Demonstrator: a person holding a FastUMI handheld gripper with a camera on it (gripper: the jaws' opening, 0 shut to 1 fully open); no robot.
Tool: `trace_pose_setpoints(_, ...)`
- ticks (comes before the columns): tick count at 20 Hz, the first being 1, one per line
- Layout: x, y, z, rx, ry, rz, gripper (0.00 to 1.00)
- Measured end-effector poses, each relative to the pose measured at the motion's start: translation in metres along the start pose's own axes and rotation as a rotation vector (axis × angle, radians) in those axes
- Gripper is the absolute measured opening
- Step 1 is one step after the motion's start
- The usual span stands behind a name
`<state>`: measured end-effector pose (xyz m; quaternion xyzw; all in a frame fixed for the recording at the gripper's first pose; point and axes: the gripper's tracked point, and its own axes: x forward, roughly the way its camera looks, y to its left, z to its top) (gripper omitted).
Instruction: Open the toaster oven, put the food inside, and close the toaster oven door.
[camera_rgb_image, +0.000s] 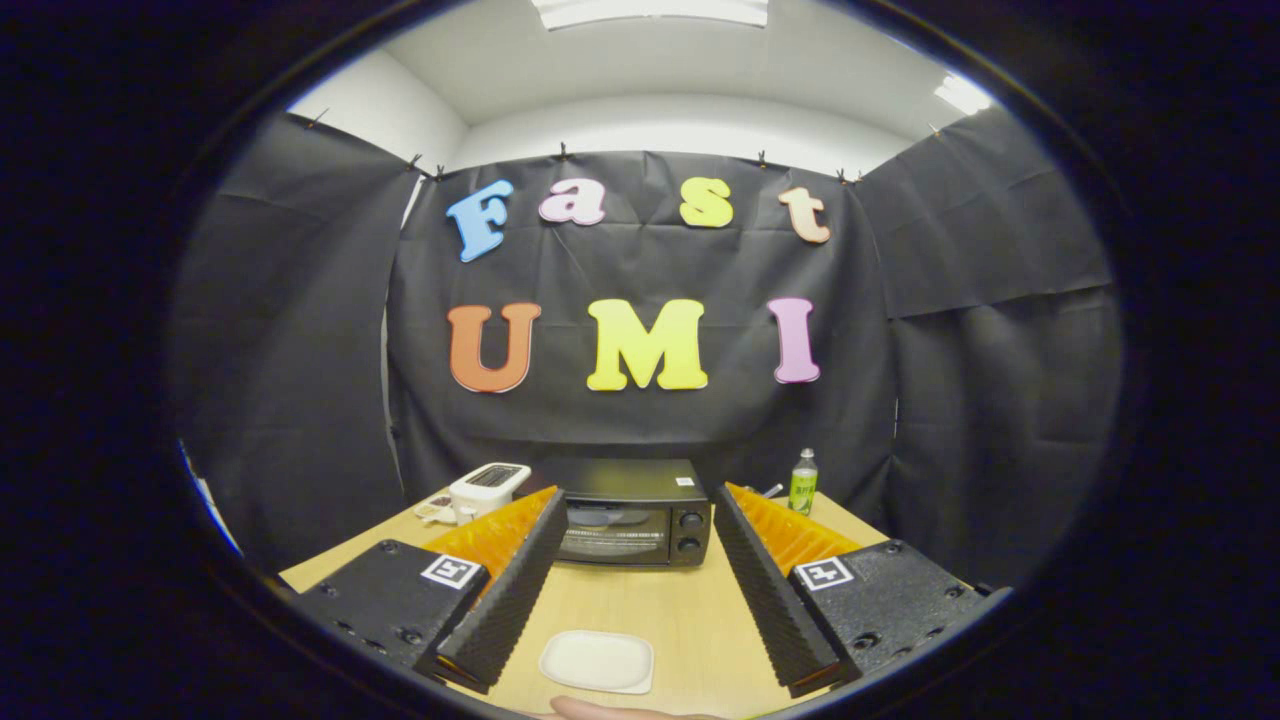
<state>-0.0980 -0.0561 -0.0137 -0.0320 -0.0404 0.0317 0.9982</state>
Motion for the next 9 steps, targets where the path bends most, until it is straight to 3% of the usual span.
trace_pose_setpoints(5,-0.007,-0.003,-0.008,0.012,-0.016,0.046,0.99)
trace_pose_setpoints(9,-0.010,-0.029,-0.017,0.007,0.011,0.027,0.99)
